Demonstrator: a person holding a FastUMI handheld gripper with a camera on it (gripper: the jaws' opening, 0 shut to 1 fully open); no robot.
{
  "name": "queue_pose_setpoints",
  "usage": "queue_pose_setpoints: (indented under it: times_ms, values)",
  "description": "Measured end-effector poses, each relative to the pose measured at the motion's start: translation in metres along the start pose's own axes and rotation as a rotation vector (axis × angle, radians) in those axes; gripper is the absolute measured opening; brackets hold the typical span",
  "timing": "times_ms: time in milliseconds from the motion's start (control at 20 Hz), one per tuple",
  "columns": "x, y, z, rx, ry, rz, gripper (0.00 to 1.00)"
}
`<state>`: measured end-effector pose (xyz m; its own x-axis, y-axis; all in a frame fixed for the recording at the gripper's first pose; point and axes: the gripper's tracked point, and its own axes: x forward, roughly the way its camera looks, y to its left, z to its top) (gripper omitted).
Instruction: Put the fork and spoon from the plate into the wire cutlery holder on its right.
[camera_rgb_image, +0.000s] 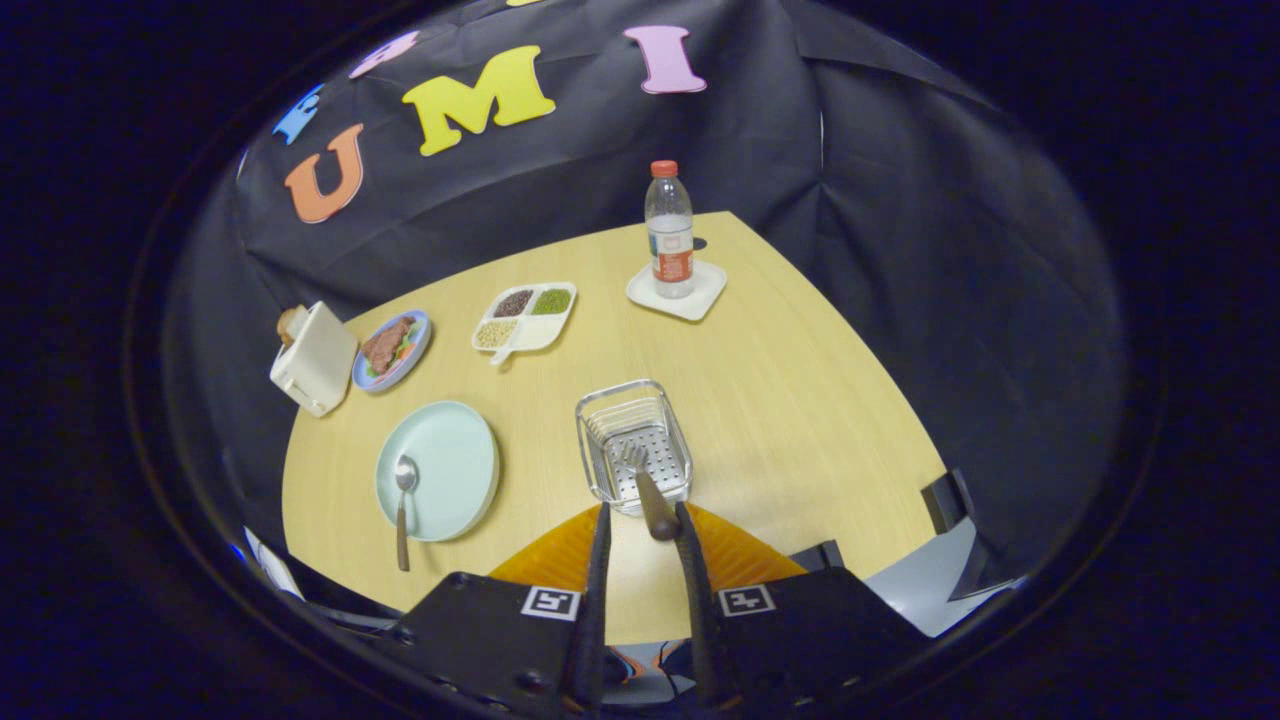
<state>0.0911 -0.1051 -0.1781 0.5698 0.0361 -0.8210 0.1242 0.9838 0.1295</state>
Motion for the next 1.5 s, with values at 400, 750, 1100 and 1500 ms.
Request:
queue_pose_setpoints:
  times_ms: [400,750,1100,1500]
  values:
    - [-0.013,0.024,0.005,-0.039,-0.044,0.017,0.64]
    - [-0.017,0.064,-0.002,-0.097,-0.048,0.024,0.93]
    - [-0.008,0.125,-0.028,-0.176,-0.001,0.074,0.96]
    - [0.013,0.183,-0.065,-0.274,0.071,0.110,0.96]
